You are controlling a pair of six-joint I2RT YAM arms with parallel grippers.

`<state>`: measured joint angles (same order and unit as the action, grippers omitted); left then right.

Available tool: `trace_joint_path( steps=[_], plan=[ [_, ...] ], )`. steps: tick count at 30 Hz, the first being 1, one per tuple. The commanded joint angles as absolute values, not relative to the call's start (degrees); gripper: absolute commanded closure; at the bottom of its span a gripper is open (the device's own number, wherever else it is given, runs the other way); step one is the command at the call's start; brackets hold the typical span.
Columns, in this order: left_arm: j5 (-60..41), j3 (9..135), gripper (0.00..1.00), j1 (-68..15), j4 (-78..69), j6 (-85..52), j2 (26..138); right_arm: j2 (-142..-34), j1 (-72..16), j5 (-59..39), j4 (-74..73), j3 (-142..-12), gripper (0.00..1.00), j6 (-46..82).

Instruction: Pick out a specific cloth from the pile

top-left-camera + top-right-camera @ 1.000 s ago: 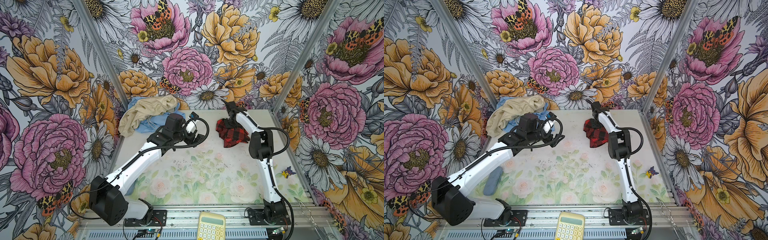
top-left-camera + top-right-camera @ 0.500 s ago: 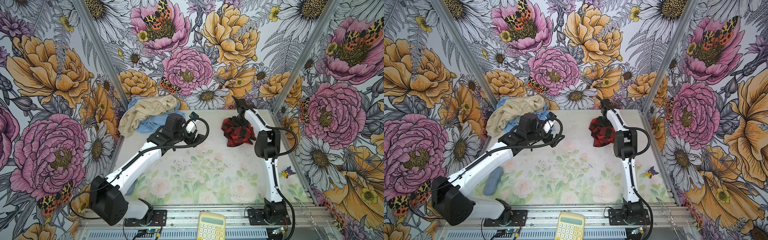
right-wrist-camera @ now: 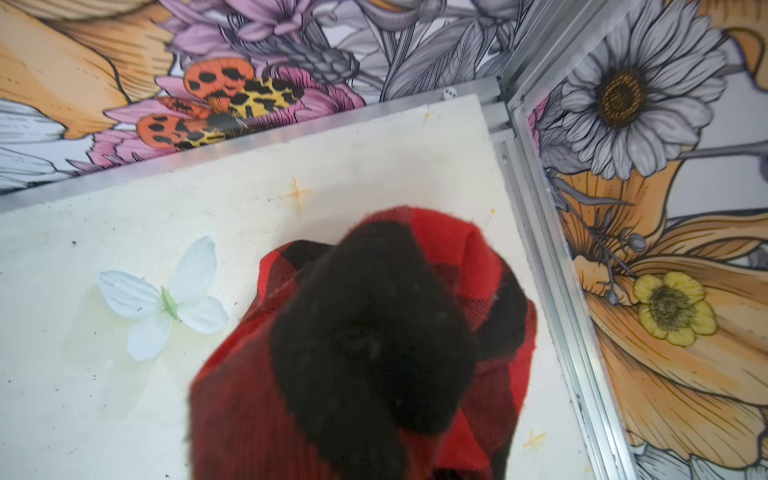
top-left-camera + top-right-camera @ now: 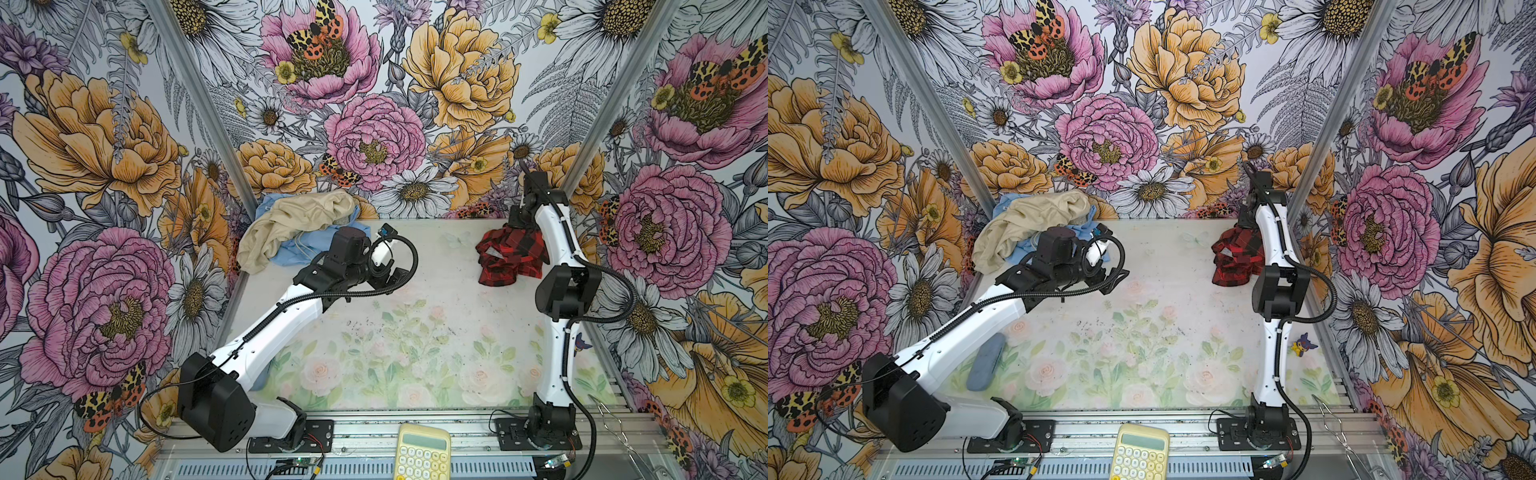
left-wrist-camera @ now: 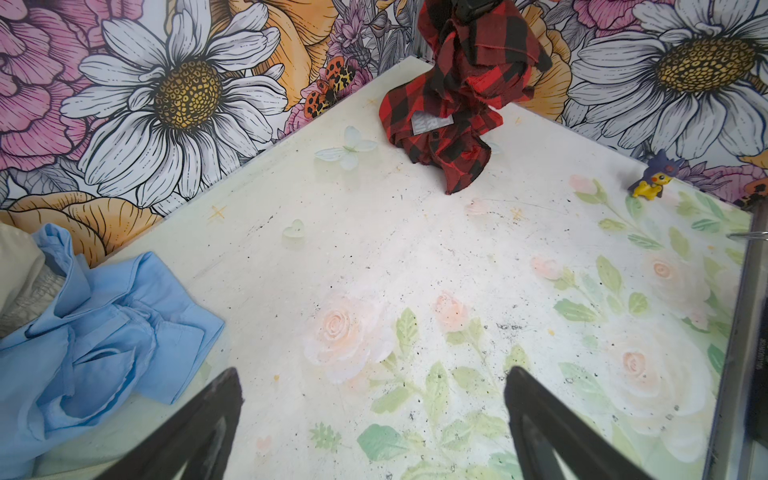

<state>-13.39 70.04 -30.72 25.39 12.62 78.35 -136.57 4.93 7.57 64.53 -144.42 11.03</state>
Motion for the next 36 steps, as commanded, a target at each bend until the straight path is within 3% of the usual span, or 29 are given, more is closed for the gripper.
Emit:
trace_joint_path(
  steps=[1,9,10,11,12,20,22,27,31,35,36],
  plan=[
    [-13.0,69.7,0.01,-30.1,24.3,13.4,76.9,-137.9,4.9,8.4,64.3,-149.0,1.00,10.8],
    [-13.4,69.8,0.01,-29.6,24.3,12.9,77.1,-140.7,5.3,-0.5,64.2,-143.7,1.00,13.7],
    [-13.4,69.8,0.01,-29.7,24.2,13.0,77.0,-140.6,5.3,-1.4,64.2,-142.0,0.93,13.8],
    [-13.4,69.8,0.01,-29.7,24.3,12.9,77.1,-140.1,5.0,-1.8,64.2,-139.5,0.78,13.6],
    [-13.4,69.7,0.01,-29.7,24.3,13.0,77.2,-139.5,4.6,-1.7,64.2,-137.3,0.69,13.0],
    [-13.9,69.9,0.01,-29.7,24.3,12.7,77.5,-136.1,1.5,6.0,64.0,-125.4,0.25,9.0],
    [-13.9,69.8,0.01,-29.7,24.2,12.7,77.3,-136.5,1.3,9.0,64.0,-124.6,0.20,8.5],
    [-13.9,69.8,0.01,-29.8,24.3,12.8,77.2,-140.2,1.3,10.4,64.6,-125.4,0.17,8.3],
    [-13.9,69.7,0.01,-29.9,24.3,12.8,77.2,-145.6,1.3,13.0,67.7,-131.0,0.21,8.6],
    [-13.9,69.8,0.01,-29.9,24.3,12.8,77.3,-148.9,1.4,13.2,69.5,-135.8,0.36,8.7],
    [-13.9,69.8,0.01,-29.9,24.3,12.7,77.3,-149.3,1.4,12.9,69.6,-136.7,0.44,8.8]
  ],
)
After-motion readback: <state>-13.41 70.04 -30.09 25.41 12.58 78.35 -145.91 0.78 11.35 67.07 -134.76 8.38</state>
